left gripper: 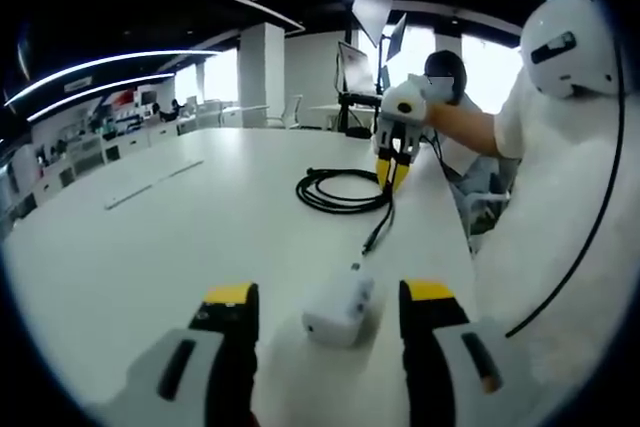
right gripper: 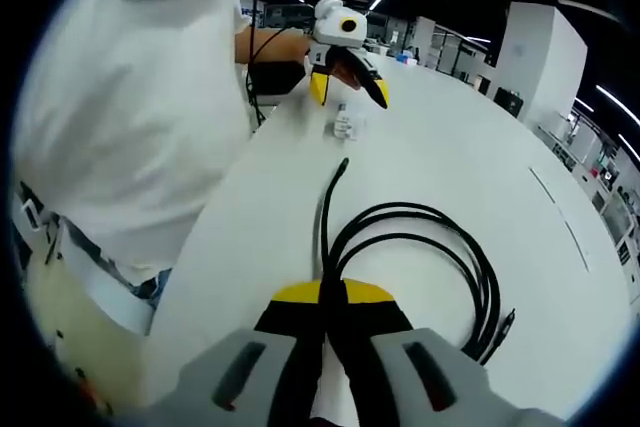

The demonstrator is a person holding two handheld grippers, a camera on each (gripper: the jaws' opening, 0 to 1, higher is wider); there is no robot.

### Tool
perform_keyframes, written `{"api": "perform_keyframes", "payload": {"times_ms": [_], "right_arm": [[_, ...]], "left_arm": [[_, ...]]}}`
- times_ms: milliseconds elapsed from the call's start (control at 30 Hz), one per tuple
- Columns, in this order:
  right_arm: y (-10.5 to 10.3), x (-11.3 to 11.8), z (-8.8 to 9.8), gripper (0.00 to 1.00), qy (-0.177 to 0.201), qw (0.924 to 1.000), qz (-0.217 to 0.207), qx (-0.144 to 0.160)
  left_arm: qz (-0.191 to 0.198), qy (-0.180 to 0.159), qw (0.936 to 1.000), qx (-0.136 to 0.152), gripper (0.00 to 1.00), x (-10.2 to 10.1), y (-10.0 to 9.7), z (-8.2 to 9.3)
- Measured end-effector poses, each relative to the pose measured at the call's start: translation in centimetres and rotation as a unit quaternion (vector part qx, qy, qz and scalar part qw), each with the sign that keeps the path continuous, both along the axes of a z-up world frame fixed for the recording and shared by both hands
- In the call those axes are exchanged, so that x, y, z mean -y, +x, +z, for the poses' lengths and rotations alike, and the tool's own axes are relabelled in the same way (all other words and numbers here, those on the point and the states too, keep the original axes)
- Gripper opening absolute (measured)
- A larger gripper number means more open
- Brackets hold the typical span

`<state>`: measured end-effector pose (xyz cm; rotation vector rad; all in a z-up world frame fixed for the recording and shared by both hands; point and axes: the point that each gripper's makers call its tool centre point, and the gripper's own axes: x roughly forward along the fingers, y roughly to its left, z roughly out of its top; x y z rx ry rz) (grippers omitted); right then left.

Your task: Plug the desk Type‑C cable into the charger adapter.

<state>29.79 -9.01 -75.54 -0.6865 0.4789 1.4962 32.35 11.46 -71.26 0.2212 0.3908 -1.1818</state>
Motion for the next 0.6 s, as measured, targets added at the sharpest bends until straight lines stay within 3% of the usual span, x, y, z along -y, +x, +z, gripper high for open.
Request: {"api": "perform_keyframes", "payload": {"times_ms": [433, 600], "right_arm": [[0.11, 0.05, -0.05, 0.04, -0.004, 1.0, -0.002, -0.004], [0.06, -0.12, 0.3, 0.08, 0.001, 0.9999, -0.007, -0.012]], "left_arm": [[-0.013, 0.018, 0.9998, 0.005, 0.56, 0.05, -0.09, -0.24], [-0.025, 0.04, 0.9988, 0.014, 0.57, -0.06, -0.05, -0.52]]}}
